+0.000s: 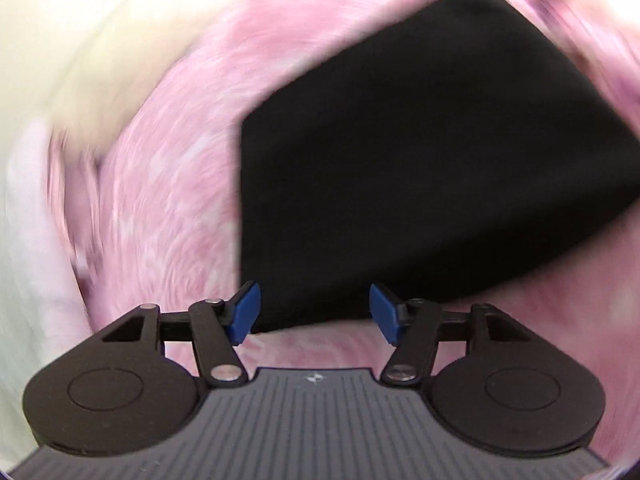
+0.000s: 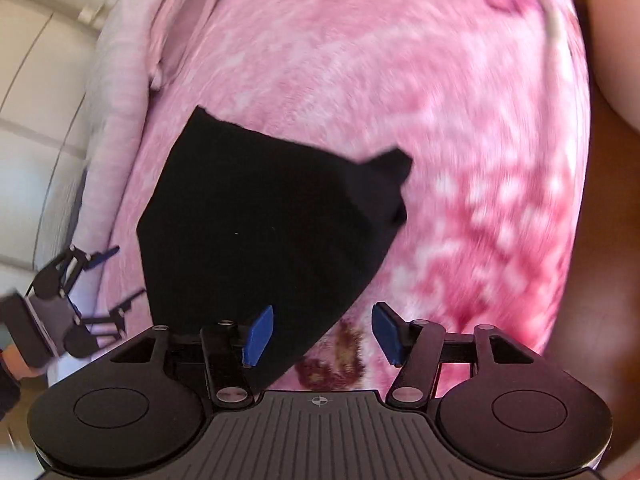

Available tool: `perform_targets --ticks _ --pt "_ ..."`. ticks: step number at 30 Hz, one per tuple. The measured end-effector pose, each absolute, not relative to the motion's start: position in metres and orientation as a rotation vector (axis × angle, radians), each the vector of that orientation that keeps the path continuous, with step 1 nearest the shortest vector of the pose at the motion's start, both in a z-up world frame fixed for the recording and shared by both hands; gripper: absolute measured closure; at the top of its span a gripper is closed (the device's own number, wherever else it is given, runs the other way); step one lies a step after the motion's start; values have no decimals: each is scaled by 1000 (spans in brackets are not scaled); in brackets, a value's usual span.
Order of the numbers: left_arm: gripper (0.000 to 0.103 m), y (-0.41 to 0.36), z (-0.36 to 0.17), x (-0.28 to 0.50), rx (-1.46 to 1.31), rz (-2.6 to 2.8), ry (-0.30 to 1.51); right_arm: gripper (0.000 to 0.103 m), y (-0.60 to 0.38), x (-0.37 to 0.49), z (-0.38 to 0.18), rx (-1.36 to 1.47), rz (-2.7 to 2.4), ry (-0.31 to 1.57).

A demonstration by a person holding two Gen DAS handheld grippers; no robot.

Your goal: Fold clothes

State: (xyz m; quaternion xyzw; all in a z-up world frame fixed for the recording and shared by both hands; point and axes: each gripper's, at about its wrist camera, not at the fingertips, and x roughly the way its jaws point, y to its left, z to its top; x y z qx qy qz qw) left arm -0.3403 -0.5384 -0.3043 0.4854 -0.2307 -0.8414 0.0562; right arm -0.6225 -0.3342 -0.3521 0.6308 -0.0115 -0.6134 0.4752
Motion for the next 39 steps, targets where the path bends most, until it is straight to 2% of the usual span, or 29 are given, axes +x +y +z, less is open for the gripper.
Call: perform_targets --ticks 5,10,11,12,13,15,17,21,23,24,27,28,30,32,35,37,39 --pt "44 -613 -302 -378 1489 -2534 -164 44 -334 -620 -367 1523 -1556 -201" --pt "44 -657 -348 -401 1616 -2487 174 44 -335 -626 -384 1537 -1599 -317" --pt "46 -662 -351 -399 1613 -2487 248 48 -333 -629 -385 1549 -1601 -332" --pt "51 -662 -352 -396 1604 -2492 282 56 -332 -632 -387 1560 -1603 -348" --pt "54 -661 -353 -395 1598 -2494 292 72 -330 -635 -388 1571 -1604 -363" --pt "57 -659 -352 -391 1585 -2496 315 82 -329 -646 -391 1629 -1572 -406" --pt "59 -657 -346 -384 1565 -2466 374 93 -343 -659 -378 1618 -1539 -316" --pt "60 -636 -339 -376 1514 -2403 535 96 -380 -720 -342 1521 -1513 -175" --pt "59 -619 -344 -380 1491 -2377 539 96 -406 -764 -332 1484 -1481 -90" --pt "55 -611 -345 -382 1480 -2364 539 96 -421 -784 -333 1491 -1448 -43" --pt "53 -605 -343 -384 1460 -2343 519 93 -436 -795 -333 1459 -1433 99" --pt "53 -607 -340 -381 1459 -2351 504 90 -440 -797 -333 1445 -1432 144" --pt "53 -603 -331 -374 1464 -2390 353 81 -423 -783 -329 1408 -1475 136" --pt "53 -589 -320 -365 1480 -2450 54 70 -399 -761 -322 1357 -1545 122" --pt "53 -559 -308 -349 1486 -2534 -416 59 -368 -697 -304 1154 -1622 317" --pt "48 -535 -310 -337 1493 -2596 -719 56 -354 -638 -295 978 -1580 487" --pt "47 -513 -321 -329 1531 -2631 -1008 54 -345 -581 -295 850 -1495 619"
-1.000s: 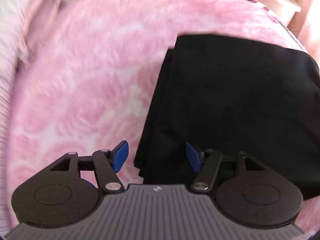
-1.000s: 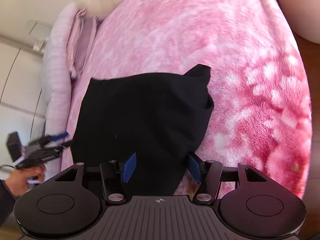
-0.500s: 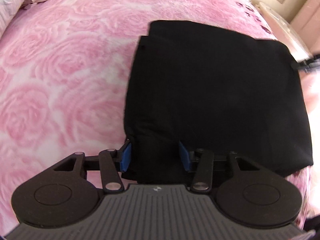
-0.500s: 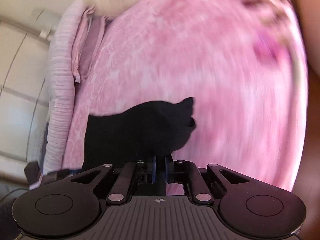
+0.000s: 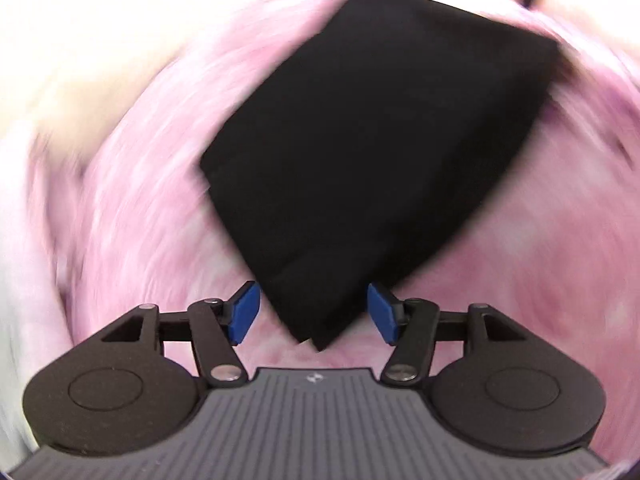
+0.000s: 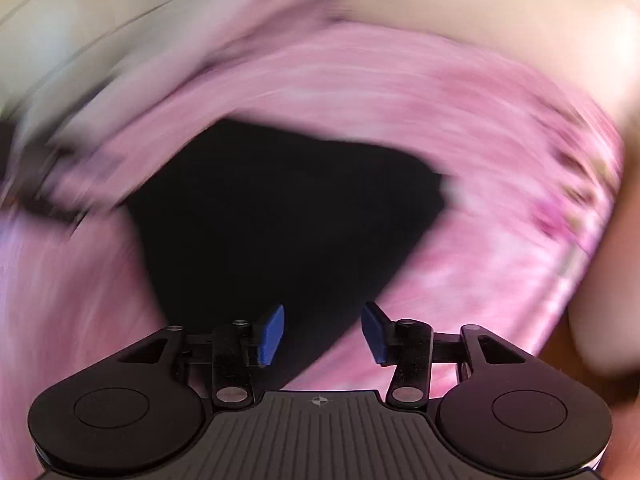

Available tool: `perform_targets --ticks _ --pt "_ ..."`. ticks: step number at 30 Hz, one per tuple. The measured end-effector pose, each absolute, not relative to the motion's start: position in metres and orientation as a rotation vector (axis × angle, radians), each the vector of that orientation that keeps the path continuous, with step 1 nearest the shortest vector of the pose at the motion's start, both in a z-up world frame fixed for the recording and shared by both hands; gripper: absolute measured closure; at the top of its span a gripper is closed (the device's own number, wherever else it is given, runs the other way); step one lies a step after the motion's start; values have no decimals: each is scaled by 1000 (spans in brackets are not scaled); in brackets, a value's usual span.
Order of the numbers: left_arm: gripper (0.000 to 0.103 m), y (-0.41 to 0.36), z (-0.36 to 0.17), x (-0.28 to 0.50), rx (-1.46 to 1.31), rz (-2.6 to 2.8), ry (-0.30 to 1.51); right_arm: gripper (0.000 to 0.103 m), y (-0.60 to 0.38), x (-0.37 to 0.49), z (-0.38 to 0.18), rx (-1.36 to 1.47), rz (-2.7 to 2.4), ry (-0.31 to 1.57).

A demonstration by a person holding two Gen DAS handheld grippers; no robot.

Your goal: Fold clothes

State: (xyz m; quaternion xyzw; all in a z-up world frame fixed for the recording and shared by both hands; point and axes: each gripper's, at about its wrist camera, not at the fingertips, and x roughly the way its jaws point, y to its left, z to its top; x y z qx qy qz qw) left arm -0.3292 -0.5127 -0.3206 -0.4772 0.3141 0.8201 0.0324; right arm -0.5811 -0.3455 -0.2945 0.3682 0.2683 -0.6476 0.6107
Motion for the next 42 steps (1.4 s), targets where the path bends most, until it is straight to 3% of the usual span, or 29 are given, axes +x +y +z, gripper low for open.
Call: perform_targets --ticks 5,9,16,20,24,29,33,34,35,37,42 --pt "46 -488 -364 -319 -1375 2174 1404 53 -354 -483 -329 647 -1453 986" --pt "44 -496 -387 -316 -1315 2111 1599 46 -364 -444 -360 477 -1484 1184" --pt "42 -521 -388 -336 -1345 2214 1512 31 -365 -415 -402 109 -1415 1380" --pt "42 -530 -384 -343 -1364 2225 1453 31 -365 -425 -405 77 -1395 1410" --pt "46 -526 -384 -334 -1323 2206 1518 31 -369 -433 -413 4 -1386 1437" --pt "42 -517 -384 -322 -1209 2174 1552 49 -370 -442 -399 10 -1382 1414" --pt "23 -522 -389 -332 -1207 2183 1608 64 -378 -443 -407 60 -1336 1429" --pt "24 -523 -388 -335 -1212 2182 1616 74 -380 -447 -404 83 -1331 1412" --pt "25 -525 -387 -338 -1218 2174 1624 80 -382 -451 -399 111 -1328 1387" --pt "44 -526 -384 -339 -1229 2142 1619 86 -381 -458 -384 141 -1327 1342" --pt "64 -516 -377 -333 -1186 2142 1563 86 -361 -467 -349 83 -1344 1310"
